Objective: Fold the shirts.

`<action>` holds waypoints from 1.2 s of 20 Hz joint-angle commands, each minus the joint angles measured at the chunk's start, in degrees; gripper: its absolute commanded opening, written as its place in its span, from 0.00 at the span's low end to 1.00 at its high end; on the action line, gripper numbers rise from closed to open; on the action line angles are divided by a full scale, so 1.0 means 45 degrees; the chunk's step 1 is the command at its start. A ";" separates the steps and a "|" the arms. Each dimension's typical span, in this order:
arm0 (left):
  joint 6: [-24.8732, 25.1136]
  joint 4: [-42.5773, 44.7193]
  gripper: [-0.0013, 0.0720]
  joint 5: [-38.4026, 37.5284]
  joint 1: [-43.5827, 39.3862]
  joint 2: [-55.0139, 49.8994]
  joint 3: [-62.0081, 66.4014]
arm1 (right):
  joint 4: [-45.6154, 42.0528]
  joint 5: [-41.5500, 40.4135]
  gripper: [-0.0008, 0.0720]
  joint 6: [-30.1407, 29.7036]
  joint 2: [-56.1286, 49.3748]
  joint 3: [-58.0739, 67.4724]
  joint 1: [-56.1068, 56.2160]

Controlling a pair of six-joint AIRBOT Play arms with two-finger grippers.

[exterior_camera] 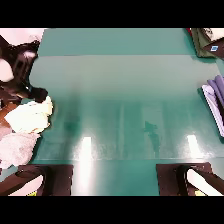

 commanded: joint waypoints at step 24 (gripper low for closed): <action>0.0801 -0.1243 0.06 0.1103 -0.0015 -0.0646 0.2142 | 0.0024 -0.0068 0.04 -0.0102 0.0010 0.1098 -0.0767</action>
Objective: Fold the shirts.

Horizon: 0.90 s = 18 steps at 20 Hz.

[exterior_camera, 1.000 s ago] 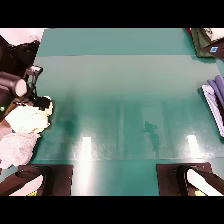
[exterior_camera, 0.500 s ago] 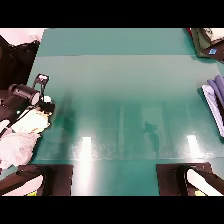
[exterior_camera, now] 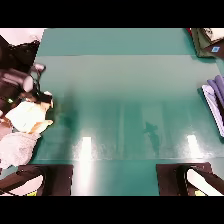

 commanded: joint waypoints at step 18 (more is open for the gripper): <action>0.6266 -1.3386 0.06 0.0180 -0.3347 -0.0578 0.9068 | 0.0039 -0.0219 0.04 0.0000 0.0010 0.2419 -0.1491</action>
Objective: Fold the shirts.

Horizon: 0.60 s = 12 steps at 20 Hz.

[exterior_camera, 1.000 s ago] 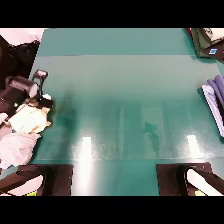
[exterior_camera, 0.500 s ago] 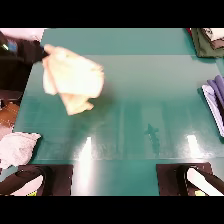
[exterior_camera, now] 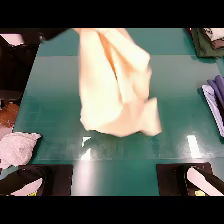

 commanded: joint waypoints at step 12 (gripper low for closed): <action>-0.3118 0.6897 0.98 -0.4362 0.0957 -0.4464 -0.0889 | -0.0019 0.0933 0.04 0.0005 0.0005 0.0019 -0.0010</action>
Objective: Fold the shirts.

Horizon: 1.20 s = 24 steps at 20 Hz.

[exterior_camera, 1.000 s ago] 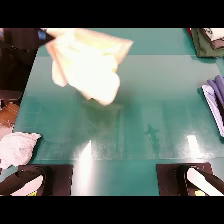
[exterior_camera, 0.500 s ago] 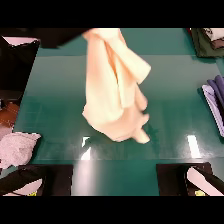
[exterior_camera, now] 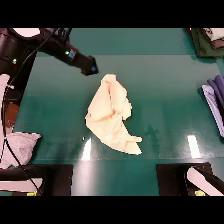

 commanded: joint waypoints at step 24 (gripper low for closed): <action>0.0131 -0.3502 0.06 0.3993 0.1341 0.0515 -0.9384 | -0.0019 0.0374 0.04 0.0000 -0.0029 0.0005 0.0000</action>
